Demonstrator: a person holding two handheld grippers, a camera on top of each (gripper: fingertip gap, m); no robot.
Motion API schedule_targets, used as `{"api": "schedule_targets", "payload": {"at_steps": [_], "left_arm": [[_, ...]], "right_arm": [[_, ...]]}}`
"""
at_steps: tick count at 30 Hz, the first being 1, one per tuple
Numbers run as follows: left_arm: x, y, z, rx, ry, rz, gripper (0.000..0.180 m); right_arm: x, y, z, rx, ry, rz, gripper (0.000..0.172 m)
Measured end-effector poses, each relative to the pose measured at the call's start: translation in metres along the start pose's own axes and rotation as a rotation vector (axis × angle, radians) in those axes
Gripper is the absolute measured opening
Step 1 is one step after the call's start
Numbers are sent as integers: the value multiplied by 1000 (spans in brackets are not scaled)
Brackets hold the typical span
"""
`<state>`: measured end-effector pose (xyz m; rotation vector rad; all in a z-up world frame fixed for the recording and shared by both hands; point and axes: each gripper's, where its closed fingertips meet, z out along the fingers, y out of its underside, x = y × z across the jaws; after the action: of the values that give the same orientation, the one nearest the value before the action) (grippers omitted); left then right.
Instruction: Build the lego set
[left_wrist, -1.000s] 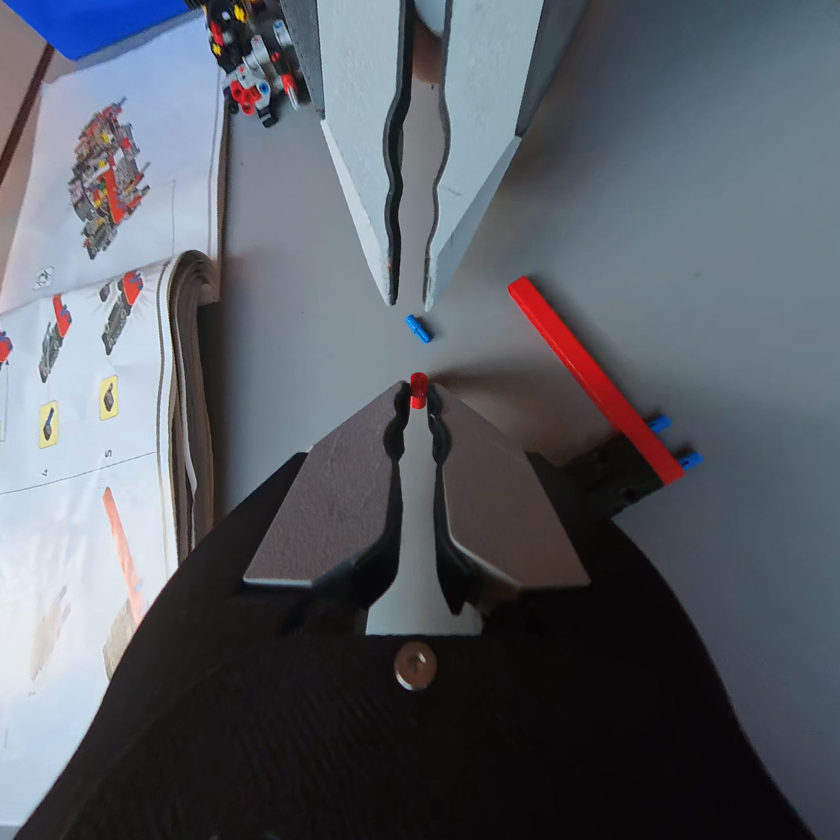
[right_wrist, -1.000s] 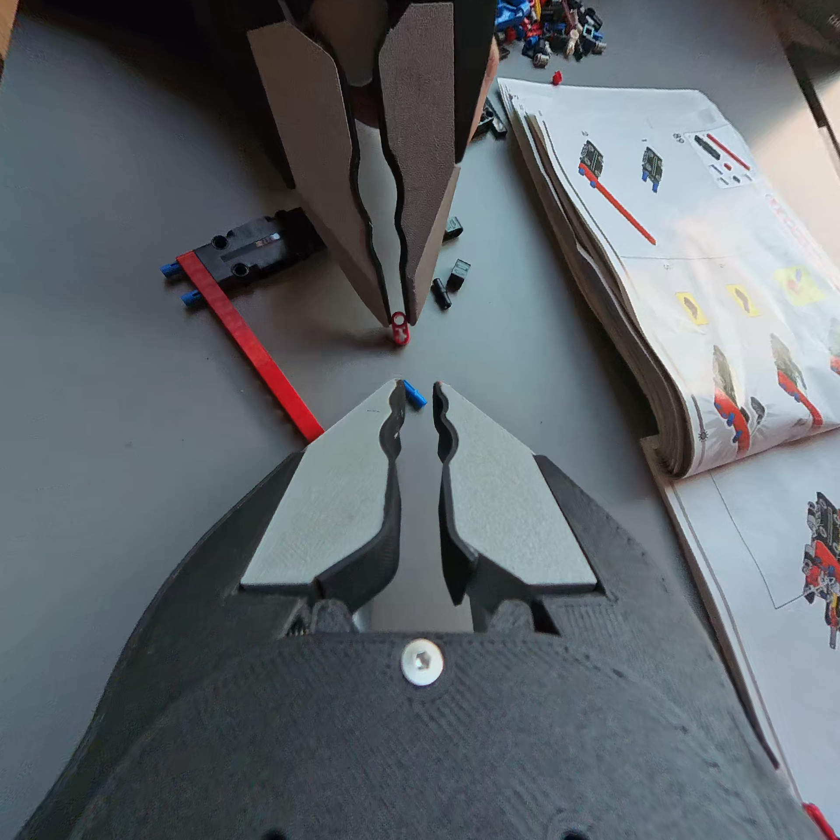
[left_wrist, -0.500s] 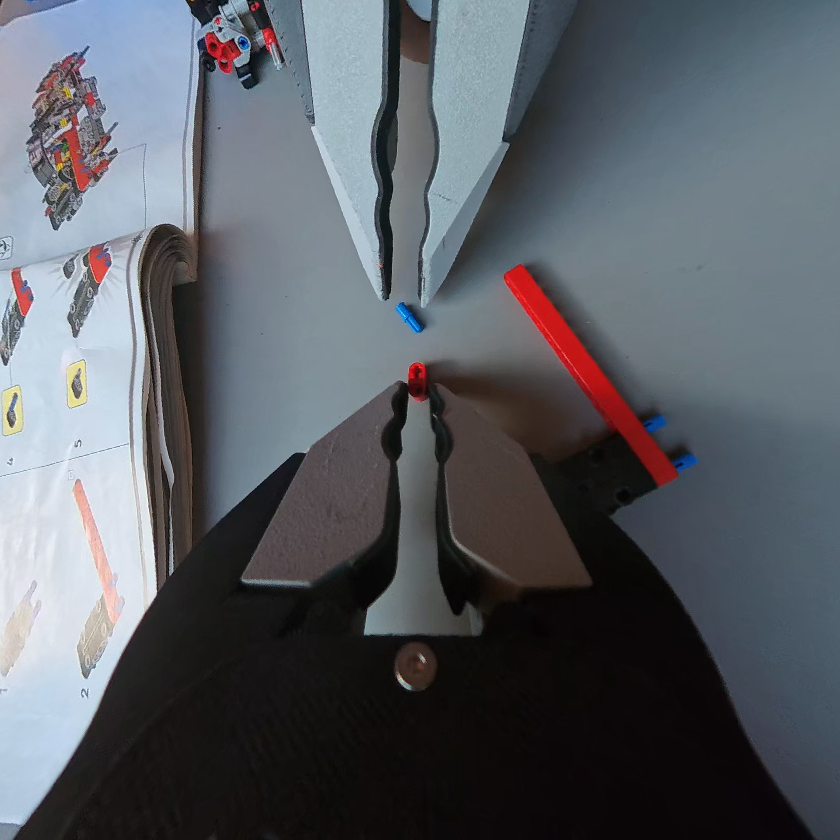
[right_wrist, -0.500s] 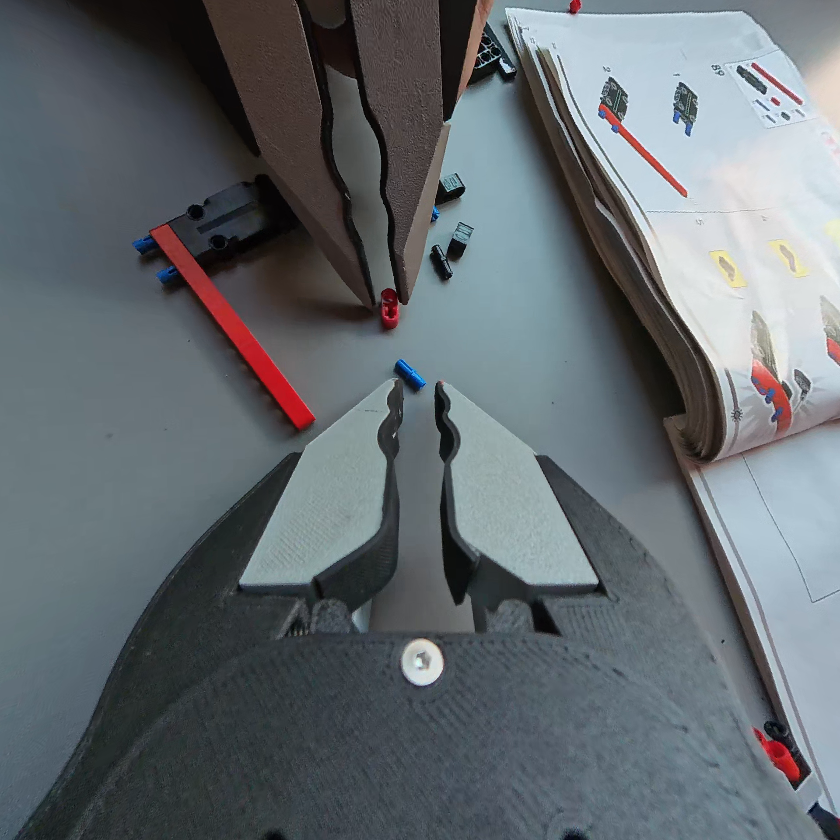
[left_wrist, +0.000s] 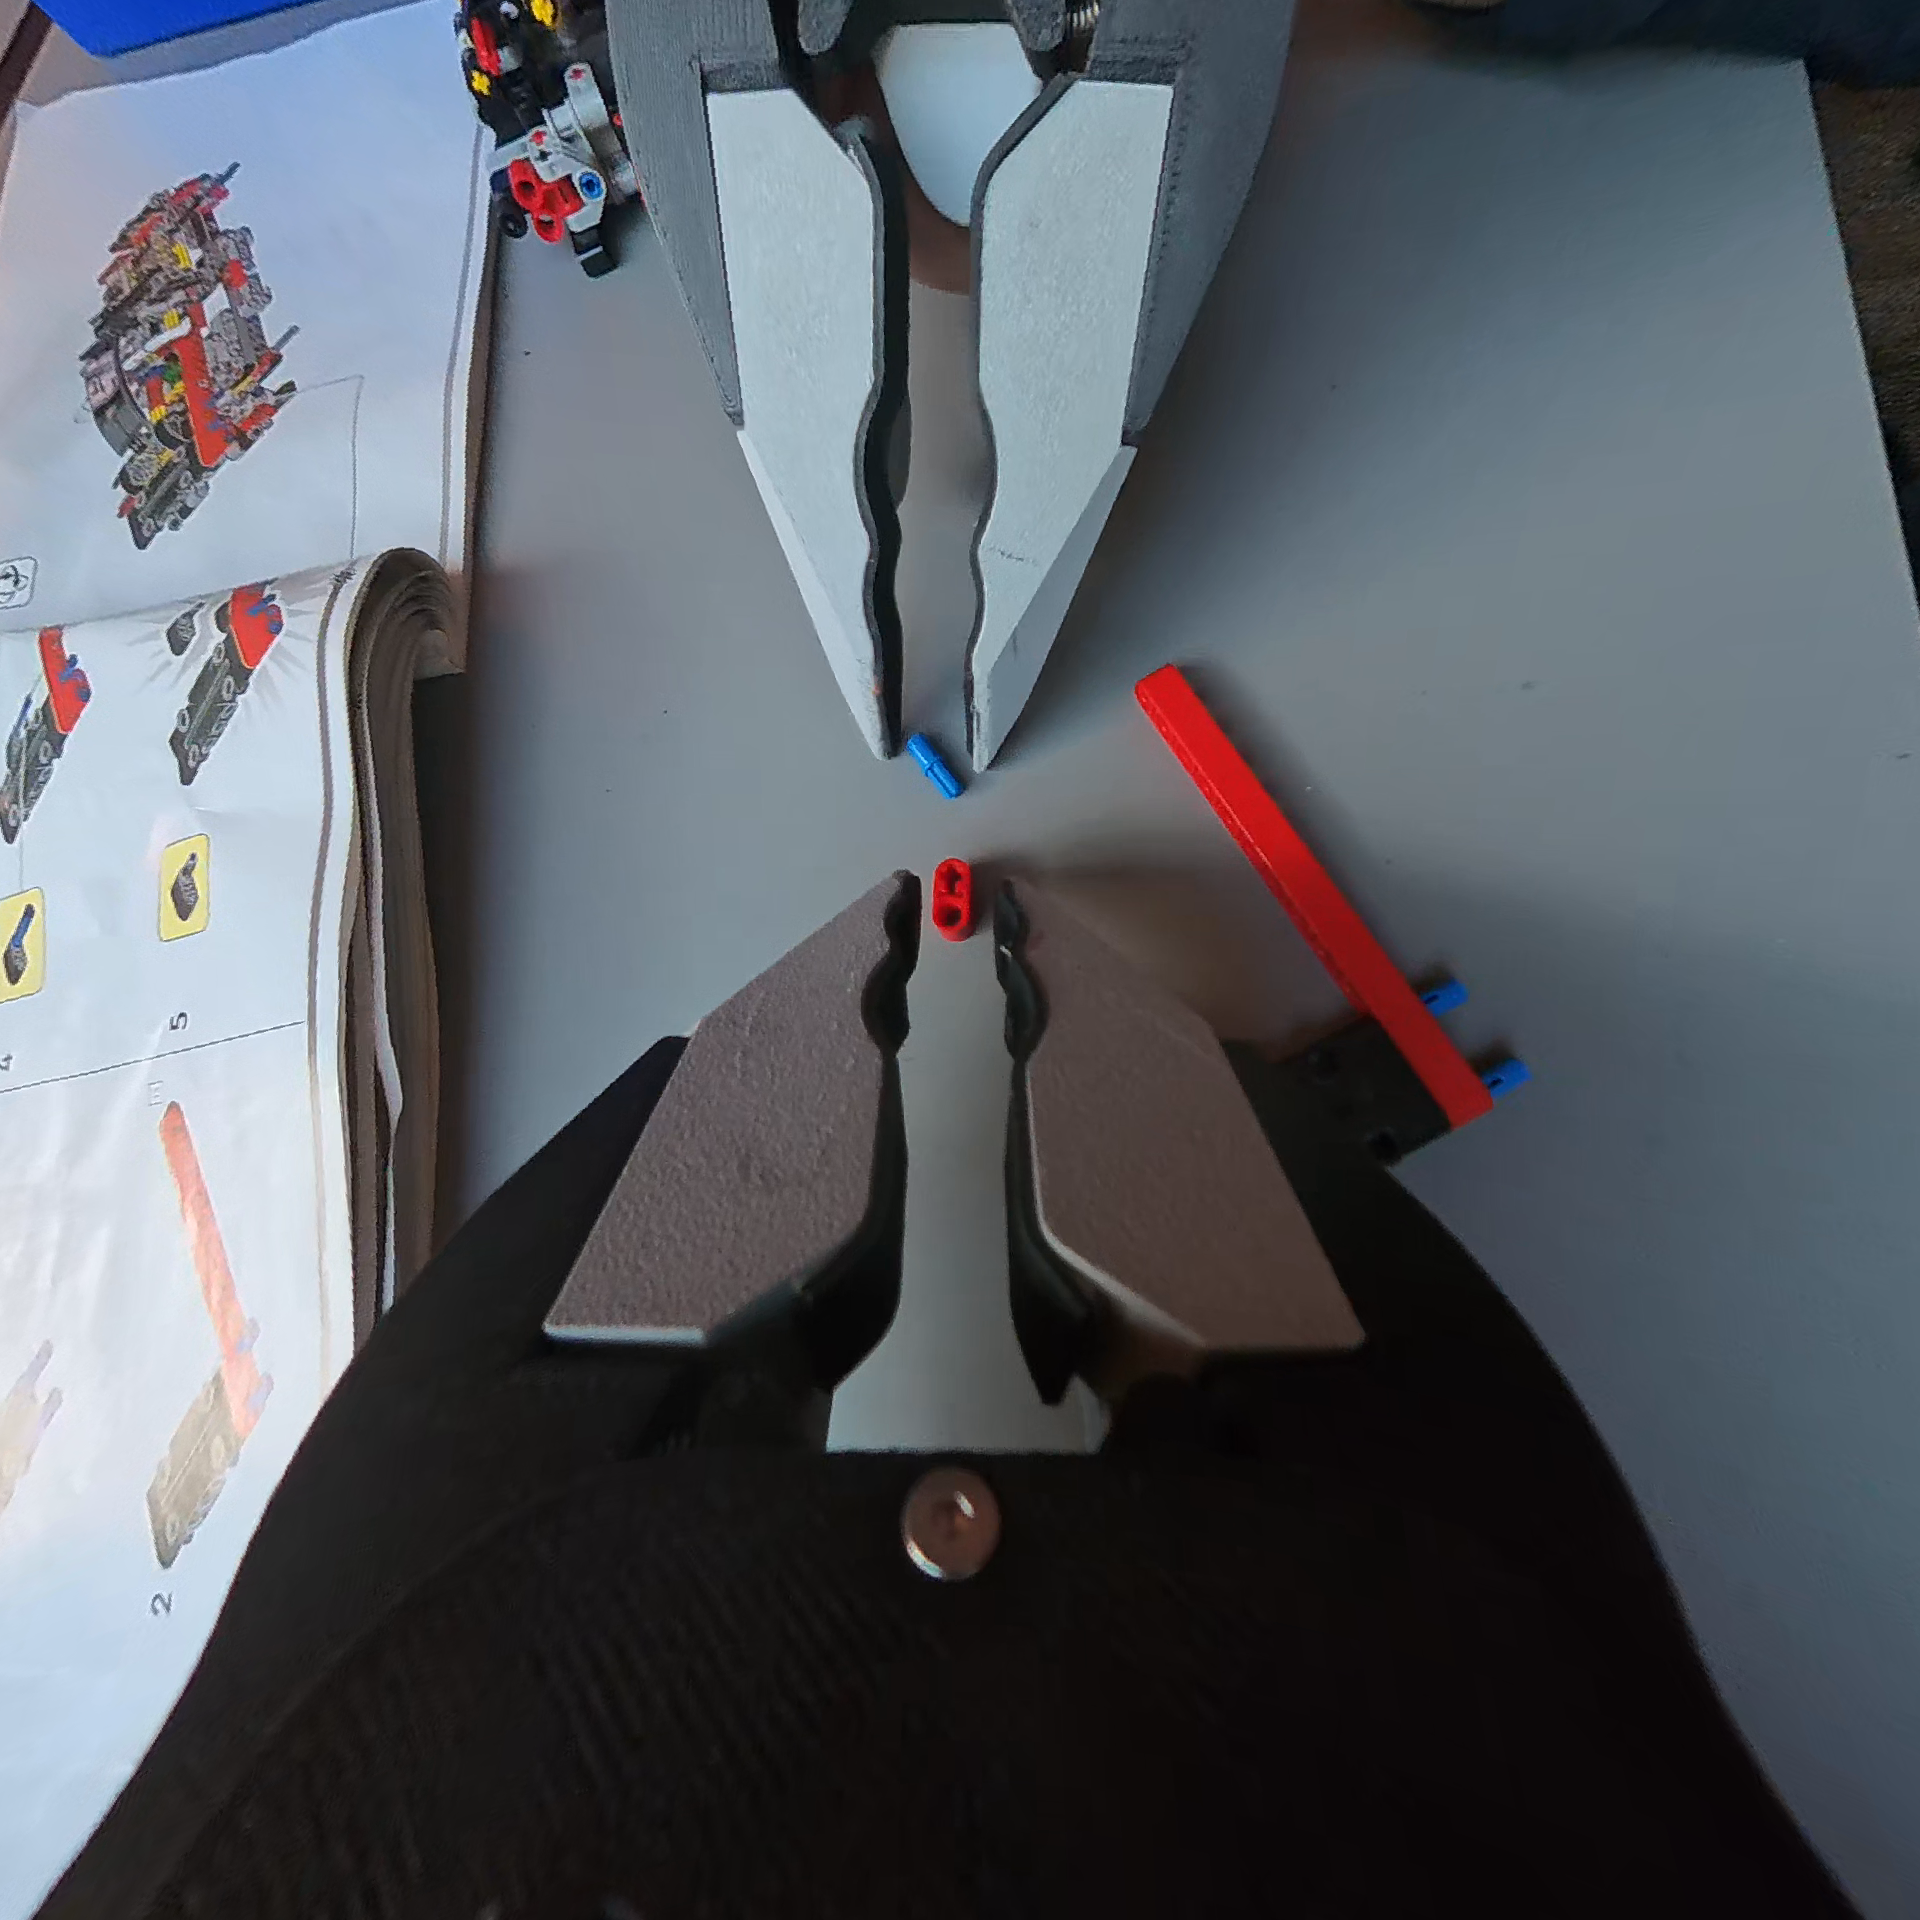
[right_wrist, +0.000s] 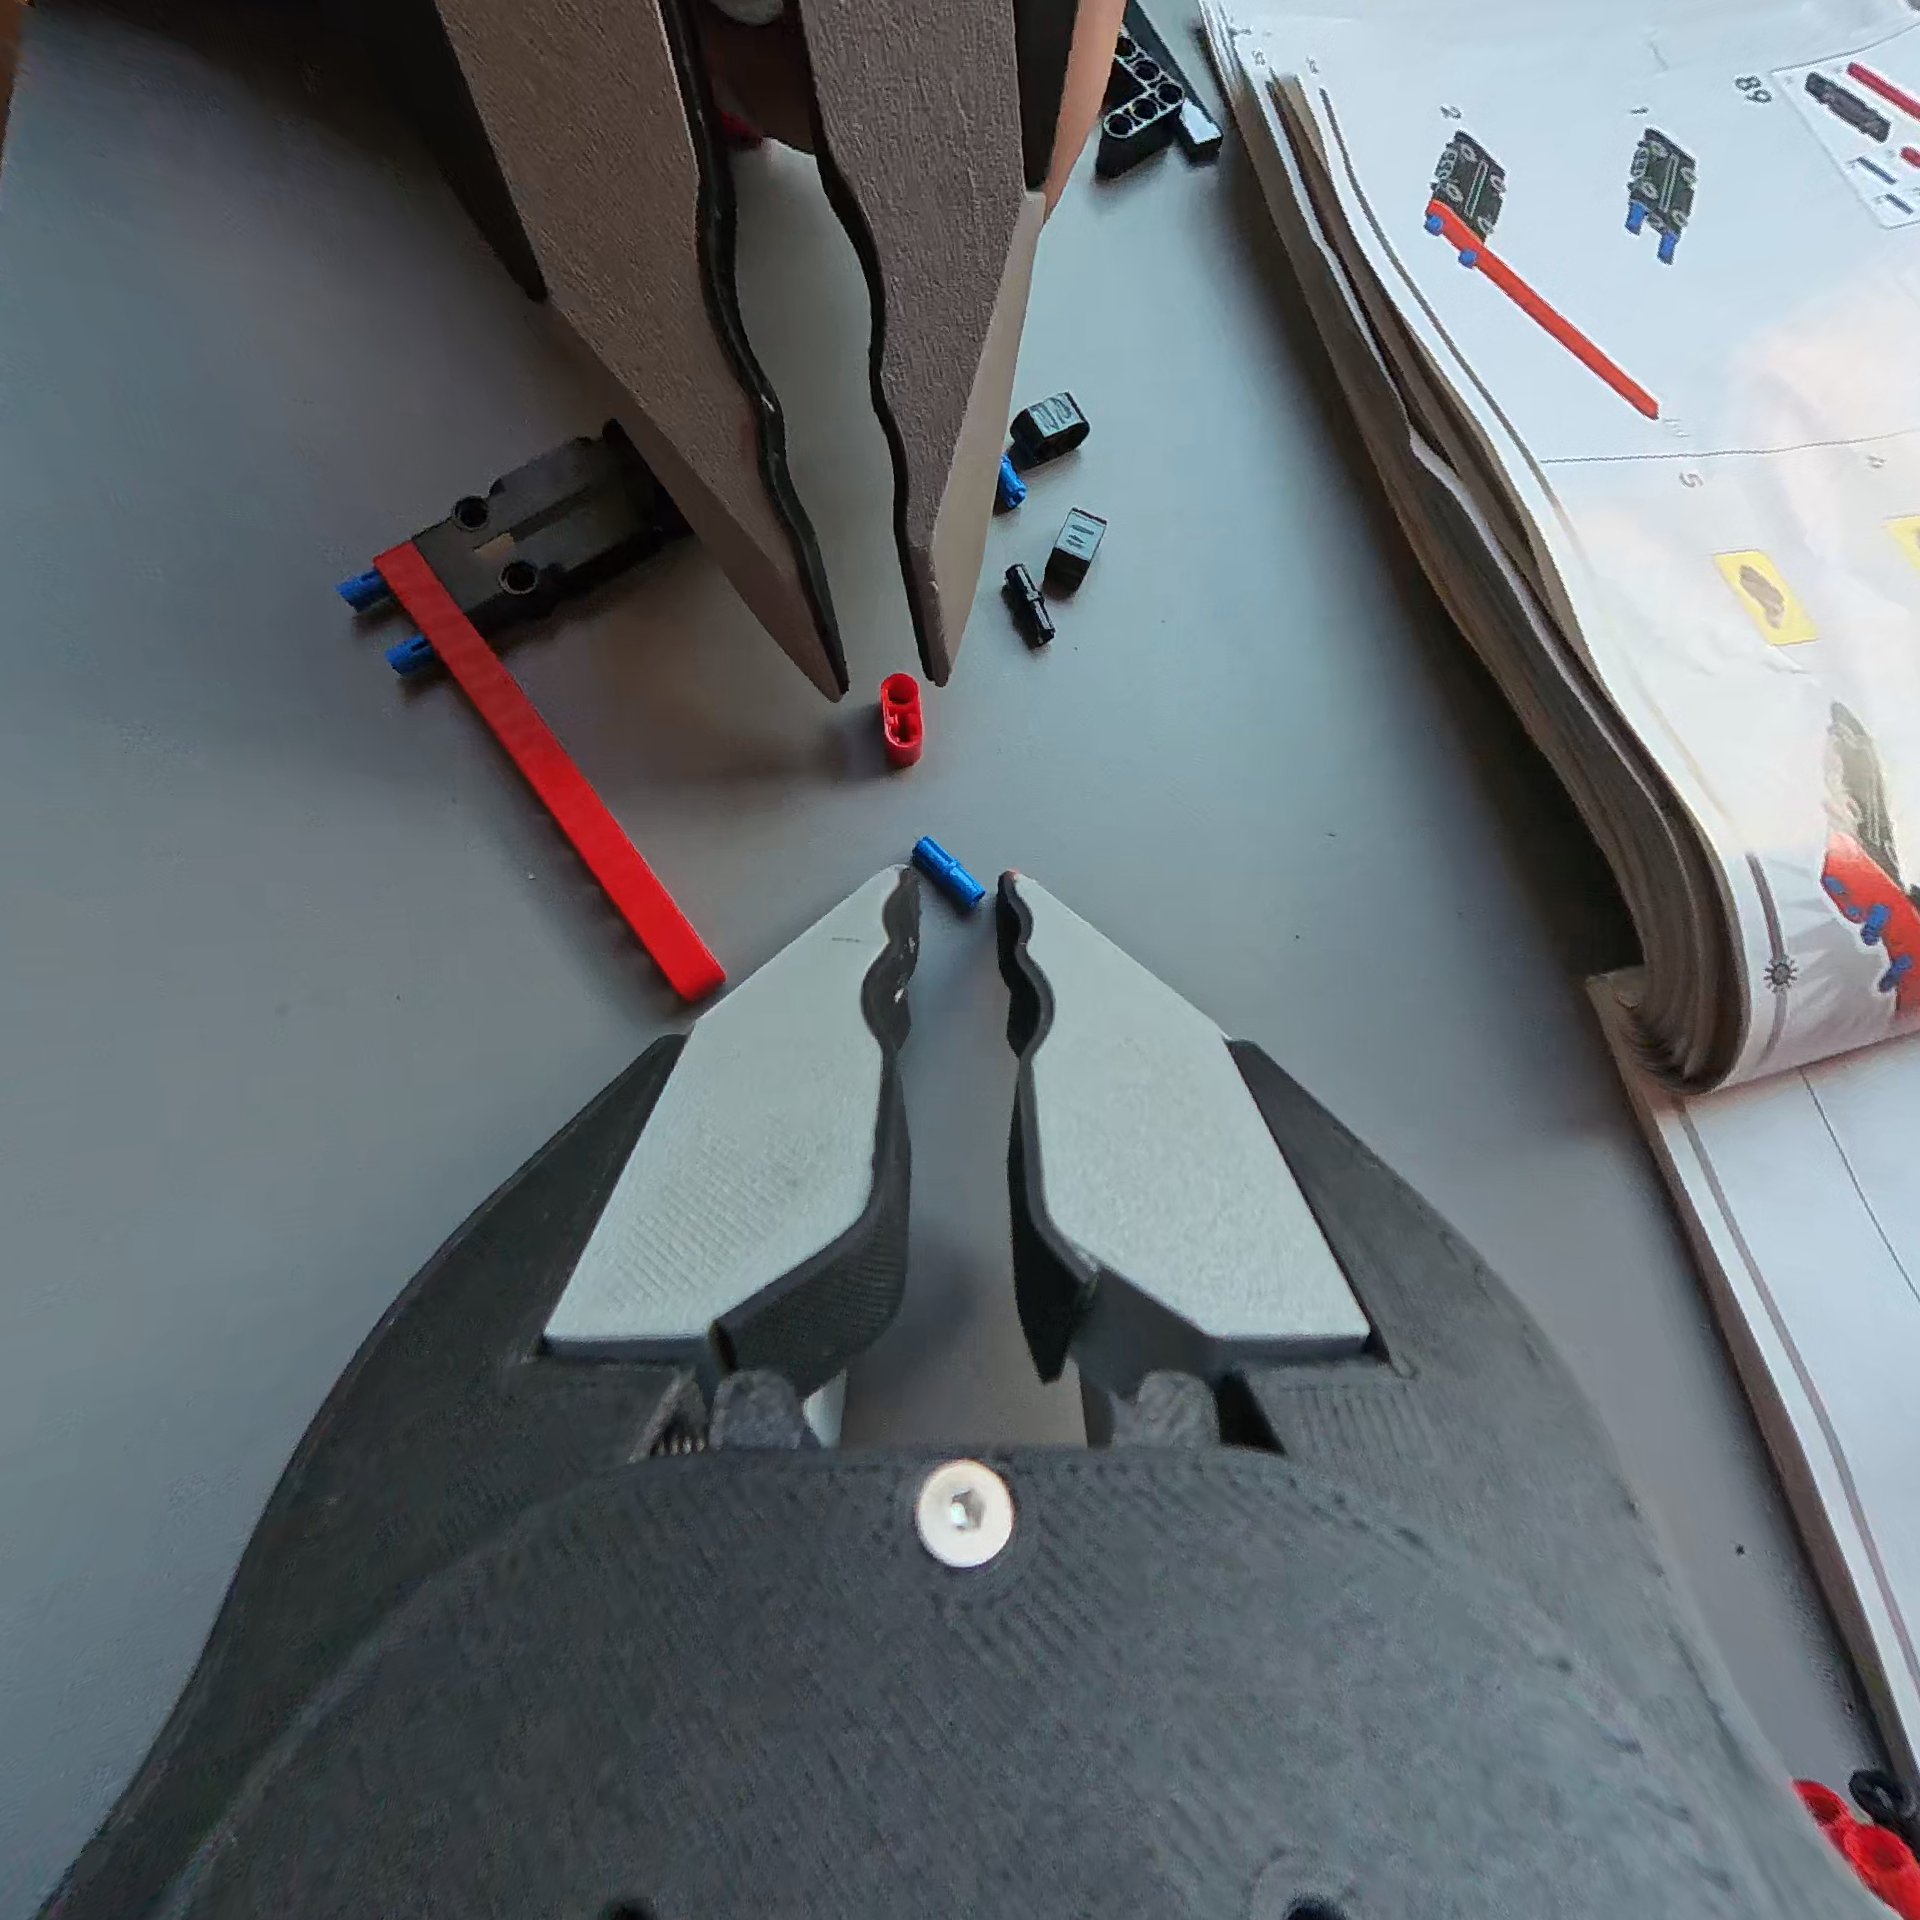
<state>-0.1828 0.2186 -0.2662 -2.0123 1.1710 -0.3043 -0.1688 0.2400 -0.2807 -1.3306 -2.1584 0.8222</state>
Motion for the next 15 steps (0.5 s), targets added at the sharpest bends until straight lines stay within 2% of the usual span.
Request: {"api": "schedule_targets", "payload": {"at_steps": [3,15], "left_arm": [[-1,-2,0,6,-9,6,12],[-1,-8,8,0,-67,58,11]], "right_arm": [[1,0,0,0,11,-5,1],[0,-8,-3,33,19,-1,0]]}}
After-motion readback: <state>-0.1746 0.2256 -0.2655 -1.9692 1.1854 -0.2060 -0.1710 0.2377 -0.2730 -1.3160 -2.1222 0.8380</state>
